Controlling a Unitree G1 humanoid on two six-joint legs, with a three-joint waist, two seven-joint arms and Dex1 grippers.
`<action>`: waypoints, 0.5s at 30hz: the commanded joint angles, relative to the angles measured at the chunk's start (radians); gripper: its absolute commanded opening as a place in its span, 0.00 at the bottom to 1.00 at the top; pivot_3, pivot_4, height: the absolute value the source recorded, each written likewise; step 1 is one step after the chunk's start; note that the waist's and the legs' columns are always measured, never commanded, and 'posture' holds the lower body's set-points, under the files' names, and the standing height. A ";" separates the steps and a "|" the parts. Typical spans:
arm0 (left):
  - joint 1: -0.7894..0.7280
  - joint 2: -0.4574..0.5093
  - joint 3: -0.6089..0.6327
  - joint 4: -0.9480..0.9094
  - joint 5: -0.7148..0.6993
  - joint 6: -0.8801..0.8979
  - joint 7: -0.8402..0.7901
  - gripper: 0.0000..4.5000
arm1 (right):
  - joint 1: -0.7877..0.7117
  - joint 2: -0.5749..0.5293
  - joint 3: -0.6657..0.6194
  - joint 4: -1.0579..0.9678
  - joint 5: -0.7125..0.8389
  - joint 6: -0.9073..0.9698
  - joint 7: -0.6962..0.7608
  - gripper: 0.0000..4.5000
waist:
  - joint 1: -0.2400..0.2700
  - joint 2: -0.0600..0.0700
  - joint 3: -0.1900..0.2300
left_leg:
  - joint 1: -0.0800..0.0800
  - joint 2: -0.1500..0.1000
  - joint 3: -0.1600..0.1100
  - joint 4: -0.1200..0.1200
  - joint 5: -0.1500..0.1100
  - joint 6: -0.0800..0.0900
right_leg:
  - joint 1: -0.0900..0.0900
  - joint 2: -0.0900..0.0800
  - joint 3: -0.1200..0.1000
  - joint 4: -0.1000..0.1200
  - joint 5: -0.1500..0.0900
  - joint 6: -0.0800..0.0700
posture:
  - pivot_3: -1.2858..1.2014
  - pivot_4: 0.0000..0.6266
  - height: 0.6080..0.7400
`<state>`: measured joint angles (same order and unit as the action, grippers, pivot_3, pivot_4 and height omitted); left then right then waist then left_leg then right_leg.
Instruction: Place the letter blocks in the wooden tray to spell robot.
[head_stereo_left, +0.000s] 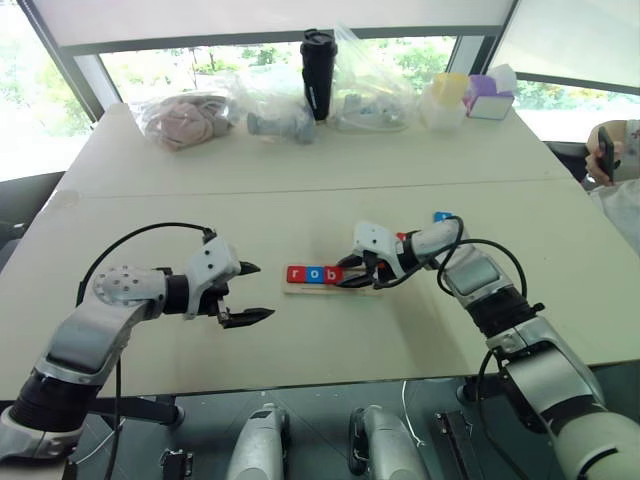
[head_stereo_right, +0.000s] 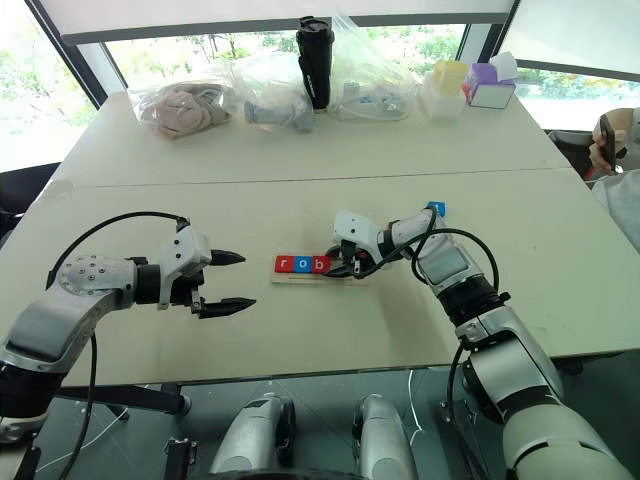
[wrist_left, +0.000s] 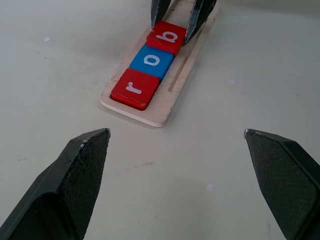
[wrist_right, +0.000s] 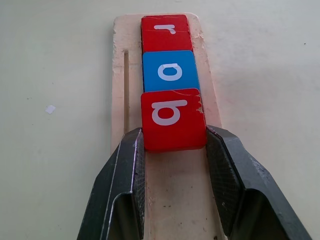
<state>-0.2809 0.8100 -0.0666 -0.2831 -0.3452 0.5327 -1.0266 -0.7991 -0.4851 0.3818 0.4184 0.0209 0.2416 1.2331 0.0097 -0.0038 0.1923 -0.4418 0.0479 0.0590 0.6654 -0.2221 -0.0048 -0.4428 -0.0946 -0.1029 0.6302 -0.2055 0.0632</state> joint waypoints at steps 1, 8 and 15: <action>-0.004 -0.003 0.005 -0.024 0.001 -0.015 0.008 1.00 | -0.014 0.010 -0.005 0.008 -0.009 -0.009 0.006 0.26 | 0.000 0.000 0.000 | 0.000 0.000 0.000 0.000 0.000 0.000 | 0.000 0.000 0.000 0.000 0.000 0.000 | 0.52 0.24 1.00; -0.013 -0.023 0.000 -0.017 0.012 -0.029 0.024 1.00 | -0.026 0.021 -0.012 0.045 -0.018 -0.016 -0.008 0.26 | 0.000 0.000 0.000 | 0.000 0.000 0.000 0.000 0.000 0.000 | 0.000 0.000 0.000 0.000 0.000 0.000 | 0.52 0.24 1.00; -0.020 -0.032 0.000 -0.011 0.021 -0.040 0.028 1.00 | -0.020 0.018 -0.008 0.044 -0.023 -0.014 0.002 0.26 | 0.000 0.000 0.000 | 0.001 0.000 0.000 0.000 0.000 0.000 | 0.000 0.000 0.000 0.000 0.000 -0.001 | 0.52 0.24 1.00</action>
<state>-0.2887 0.7764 -0.0681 -0.2805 -0.3293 0.5128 -0.9999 -0.8135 -0.4688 0.3762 0.4576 0.0125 0.2300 1.2339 0.0093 -0.0037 0.1921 -0.4413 0.0481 0.0589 0.6654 -0.2218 -0.0053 -0.4424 -0.0944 -0.1029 0.6305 -0.2051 0.0625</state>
